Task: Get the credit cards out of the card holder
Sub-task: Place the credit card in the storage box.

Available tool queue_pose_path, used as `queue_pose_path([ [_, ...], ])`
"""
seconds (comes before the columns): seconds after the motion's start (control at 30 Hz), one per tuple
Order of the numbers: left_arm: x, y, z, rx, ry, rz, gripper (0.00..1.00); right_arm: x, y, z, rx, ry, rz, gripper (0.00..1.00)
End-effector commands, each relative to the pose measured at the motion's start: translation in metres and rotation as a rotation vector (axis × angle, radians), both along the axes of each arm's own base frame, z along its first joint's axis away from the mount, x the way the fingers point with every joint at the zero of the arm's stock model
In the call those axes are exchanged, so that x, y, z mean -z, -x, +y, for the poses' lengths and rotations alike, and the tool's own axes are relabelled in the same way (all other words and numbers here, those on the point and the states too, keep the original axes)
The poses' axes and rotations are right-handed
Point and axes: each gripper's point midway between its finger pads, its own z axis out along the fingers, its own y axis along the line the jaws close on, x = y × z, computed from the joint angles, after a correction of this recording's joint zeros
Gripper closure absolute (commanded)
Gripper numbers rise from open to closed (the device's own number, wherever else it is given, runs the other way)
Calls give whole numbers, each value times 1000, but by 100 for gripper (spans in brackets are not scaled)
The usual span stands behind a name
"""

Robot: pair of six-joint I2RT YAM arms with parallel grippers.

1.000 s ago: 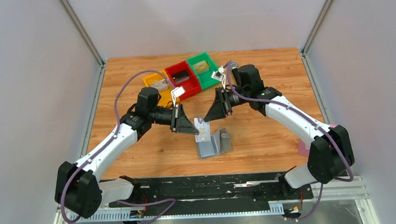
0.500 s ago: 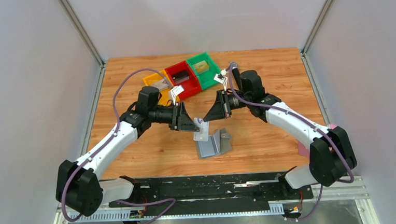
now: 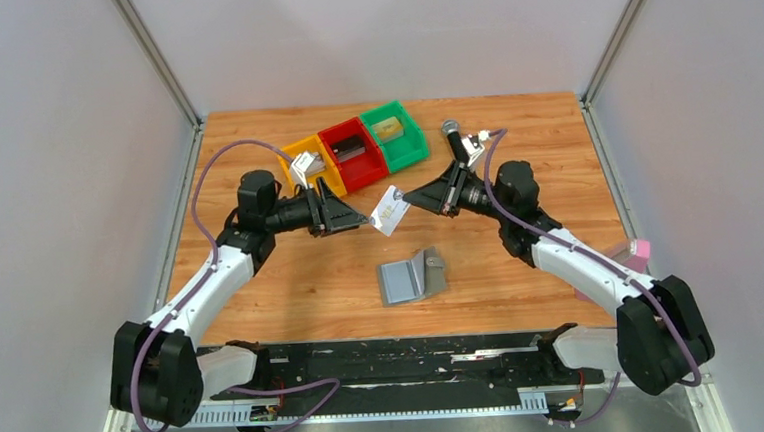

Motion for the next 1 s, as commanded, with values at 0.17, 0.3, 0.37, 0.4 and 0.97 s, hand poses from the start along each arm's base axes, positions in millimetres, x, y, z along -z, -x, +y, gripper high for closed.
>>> queue_pose_path([
  [0.17, -44, -15, -6, -111, 284, -55, 29, -38, -27, -12, 364, -227, 57, 100],
  [0.3, -48, -15, -10, -105, 312, -67, 29, -36, -29, -9, 409, -257, 99, 100],
  [0.37, -50, -15, -12, -106, 316, -68, 30, -36, -29, -5, 414, -262, 113, 100],
  [0.4, -51, -14, -14, -102, 319, -74, 30, -36, -29, -3, 419, -262, 119, 100],
  [0.97, -55, -12, -21, -96, 339, -55, 66, -22, -34, -9, 551, -300, 195, 100],
])
